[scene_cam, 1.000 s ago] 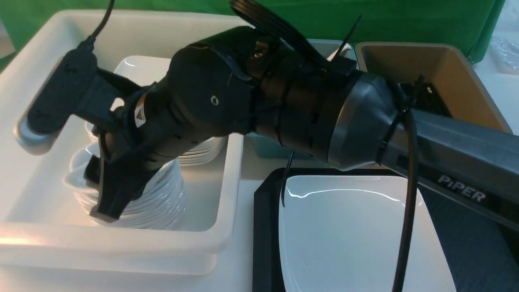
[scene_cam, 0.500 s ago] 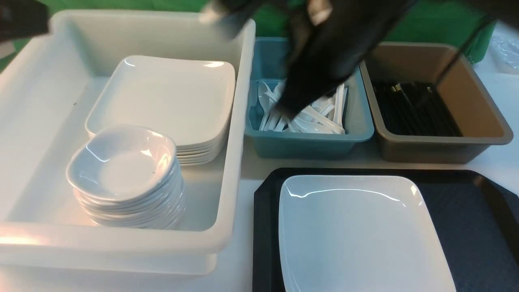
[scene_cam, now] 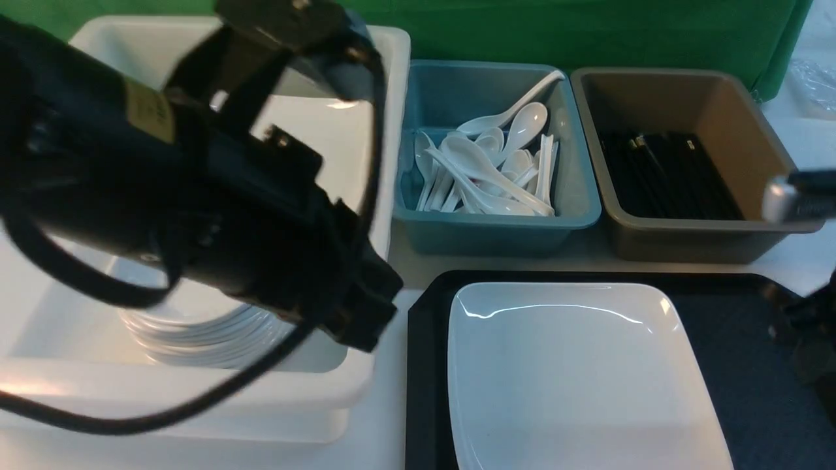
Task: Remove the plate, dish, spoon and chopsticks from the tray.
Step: Use the right arm to move the plate from left to right, then use the left arm to grab a plate from the dinner plate, then use the left arm to put the plate into the large storage box on the left
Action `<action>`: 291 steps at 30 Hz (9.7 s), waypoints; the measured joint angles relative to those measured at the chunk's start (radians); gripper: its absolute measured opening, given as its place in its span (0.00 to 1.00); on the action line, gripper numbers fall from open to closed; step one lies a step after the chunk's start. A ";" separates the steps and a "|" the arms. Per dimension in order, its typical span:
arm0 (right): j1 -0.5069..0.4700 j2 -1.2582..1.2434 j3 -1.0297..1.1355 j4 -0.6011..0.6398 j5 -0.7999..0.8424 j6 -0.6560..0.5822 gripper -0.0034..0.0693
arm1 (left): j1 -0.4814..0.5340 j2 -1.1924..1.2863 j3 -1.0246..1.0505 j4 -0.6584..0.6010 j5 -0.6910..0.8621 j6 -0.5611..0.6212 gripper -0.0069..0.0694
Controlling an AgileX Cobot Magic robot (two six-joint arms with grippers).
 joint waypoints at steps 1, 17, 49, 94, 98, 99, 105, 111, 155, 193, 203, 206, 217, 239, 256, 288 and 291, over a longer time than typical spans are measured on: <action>-0.009 0.000 0.052 0.011 -0.039 0.000 0.28 | -0.011 0.016 0.000 0.007 0.000 -0.004 0.10; -0.018 0.133 0.324 0.250 -0.443 0.001 0.67 | -0.050 0.126 0.000 0.029 -0.041 -0.022 0.10; -0.025 -0.017 0.316 -0.305 -0.260 0.392 0.66 | -0.050 0.126 0.000 -0.002 -0.085 -0.043 0.10; -0.025 -1.077 0.197 0.111 0.010 0.006 0.07 | -0.050 1.109 -0.798 0.072 0.063 -0.150 0.83; -0.025 -1.077 0.197 0.111 0.009 0.005 0.07 | -0.050 1.124 -0.798 0.007 0.043 -0.150 0.86; -0.025 -1.077 0.197 0.111 0.008 0.004 0.07 | -0.050 1.128 -0.798 -0.002 0.043 -0.150 0.85; -0.025 -1.077 0.197 0.111 0.007 0.003 0.07 | -0.050 1.143 -0.798 -0.012 0.058 -0.150 0.77; -0.025 -1.077 0.197 0.111 0.005 0.001 0.08 | -0.050 1.145 -0.798 -0.016 0.062 -0.150 0.62; -0.025 -1.077 0.197 0.113 -0.043 0.000 0.08 | -0.014 0.915 -0.799 -0.082 0.057 -0.115 0.13; -0.025 -1.077 0.197 0.114 -0.076 0.000 0.08 | 0.132 0.768 -0.928 -0.141 0.171 -0.079 0.13; -0.025 -1.077 0.197 0.121 -0.084 0.000 0.09 | 0.425 0.688 -0.928 -0.358 0.163 -0.045 0.13; -0.025 -1.077 0.197 0.128 -0.094 -0.004 0.08 | 0.524 0.677 -0.928 -0.399 0.163 -0.041 0.13; -0.025 -0.880 0.191 0.418 -0.113 -0.299 0.07 | 0.837 0.665 -0.928 -0.490 0.159 -0.022 0.13; -0.025 -0.573 0.014 0.491 -0.131 -0.442 0.08 | 1.058 0.567 -0.533 -0.711 -0.128 0.125 0.13; -0.025 -0.573 0.013 0.494 -0.160 -0.445 0.08 | 1.039 0.491 0.012 -1.001 -0.455 0.405 0.13; -0.025 -0.573 0.013 0.494 -0.158 -0.445 0.08 | 0.922 0.515 0.061 -0.710 -0.567 0.219 0.21; -0.025 -0.573 0.013 0.494 -0.158 -0.445 0.08 | 0.922 0.528 0.061 -0.678 -0.551 0.188 0.30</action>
